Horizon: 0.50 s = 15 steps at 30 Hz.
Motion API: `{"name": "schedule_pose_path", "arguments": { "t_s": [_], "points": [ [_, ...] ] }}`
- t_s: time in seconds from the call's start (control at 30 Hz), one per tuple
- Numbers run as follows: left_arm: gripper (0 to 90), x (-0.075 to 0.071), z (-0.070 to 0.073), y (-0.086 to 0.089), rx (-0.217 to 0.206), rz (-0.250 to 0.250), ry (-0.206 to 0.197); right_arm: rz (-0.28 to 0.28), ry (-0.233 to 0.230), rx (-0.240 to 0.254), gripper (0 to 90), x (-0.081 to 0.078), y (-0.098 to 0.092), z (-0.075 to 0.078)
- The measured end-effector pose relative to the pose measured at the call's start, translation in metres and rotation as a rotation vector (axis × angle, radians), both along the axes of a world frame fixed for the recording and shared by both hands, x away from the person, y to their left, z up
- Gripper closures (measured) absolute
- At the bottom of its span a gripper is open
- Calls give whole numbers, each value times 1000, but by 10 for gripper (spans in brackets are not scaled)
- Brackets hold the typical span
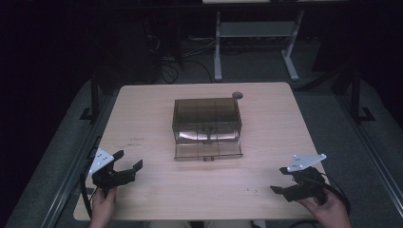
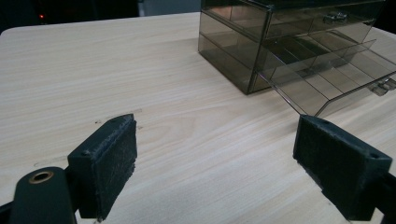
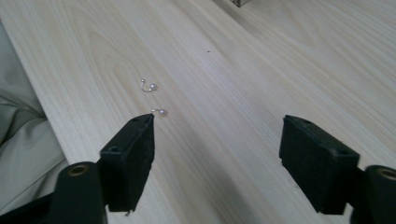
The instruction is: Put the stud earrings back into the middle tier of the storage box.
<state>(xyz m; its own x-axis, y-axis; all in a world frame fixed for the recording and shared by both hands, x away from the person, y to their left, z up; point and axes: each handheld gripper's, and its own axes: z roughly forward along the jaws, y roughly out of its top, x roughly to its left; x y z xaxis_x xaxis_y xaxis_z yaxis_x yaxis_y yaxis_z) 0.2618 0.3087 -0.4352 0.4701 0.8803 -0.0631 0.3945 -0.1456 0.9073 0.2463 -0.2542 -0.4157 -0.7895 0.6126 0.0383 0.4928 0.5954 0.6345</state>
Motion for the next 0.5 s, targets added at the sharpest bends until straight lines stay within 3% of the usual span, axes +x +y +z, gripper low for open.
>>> {"name": "schedule_pose_path", "arguments": {
  "t_s": [0.2, 0.33, 0.5],
  "points": [
    [130, 0, 0, 1, 4, 10, -5, 46, 22, -40, 343, 5, 14, 3],
    [130, 0, 0, 0, 11, 13, -8, 98, 69, -83, 416, 13, 27, 0],
    [130, -1, 1, -2, 14, 20, -12, 113, 111, -112, 479, 19, 36, -4]
  ]
}}
